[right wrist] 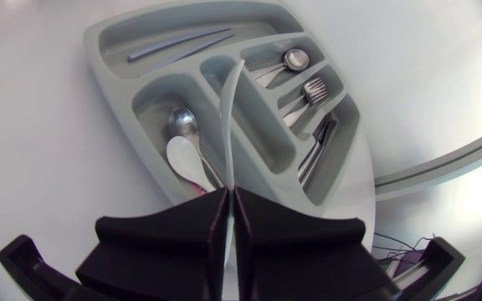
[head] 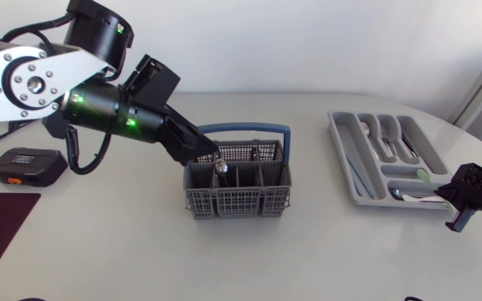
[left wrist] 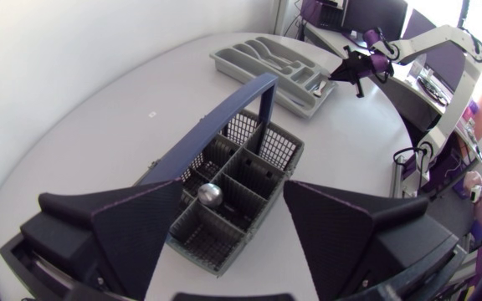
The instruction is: Unload the cutlery basket into the drawer organizer.
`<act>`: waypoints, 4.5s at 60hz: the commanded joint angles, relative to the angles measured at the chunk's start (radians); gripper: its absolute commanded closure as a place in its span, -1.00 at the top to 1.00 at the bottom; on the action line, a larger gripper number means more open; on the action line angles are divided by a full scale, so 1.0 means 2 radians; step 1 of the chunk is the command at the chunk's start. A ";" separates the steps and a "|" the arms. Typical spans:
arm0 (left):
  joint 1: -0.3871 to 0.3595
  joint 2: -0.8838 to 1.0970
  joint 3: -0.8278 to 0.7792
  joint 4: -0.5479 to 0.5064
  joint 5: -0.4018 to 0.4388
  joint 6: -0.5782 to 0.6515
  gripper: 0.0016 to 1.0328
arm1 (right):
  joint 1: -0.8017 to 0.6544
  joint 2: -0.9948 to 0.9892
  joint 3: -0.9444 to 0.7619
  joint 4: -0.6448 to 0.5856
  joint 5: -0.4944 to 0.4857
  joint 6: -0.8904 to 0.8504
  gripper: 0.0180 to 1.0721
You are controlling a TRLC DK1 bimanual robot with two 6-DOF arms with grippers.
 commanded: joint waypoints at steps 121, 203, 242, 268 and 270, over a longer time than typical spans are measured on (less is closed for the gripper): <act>0.018 -0.022 -0.087 0.038 -0.014 0.041 0.64 | 0.387 -0.264 -0.013 -0.136 0.136 0.345 0.65; 0.065 0.005 -0.188 0.134 0.038 0.137 0.64 | 0.662 -0.004 0.160 -0.059 0.117 0.692 0.56; 0.036 0.022 -0.221 0.241 0.048 0.111 0.64 | 0.690 0.021 0.128 0.018 0.139 0.724 0.12; 0.026 0.051 -0.215 0.256 0.048 0.105 0.64 | 0.704 0.039 0.114 0.046 0.198 0.733 0.09; 0.027 0.052 -0.214 0.256 0.048 0.105 0.64 | 0.705 0.041 0.114 0.047 0.200 0.733 0.09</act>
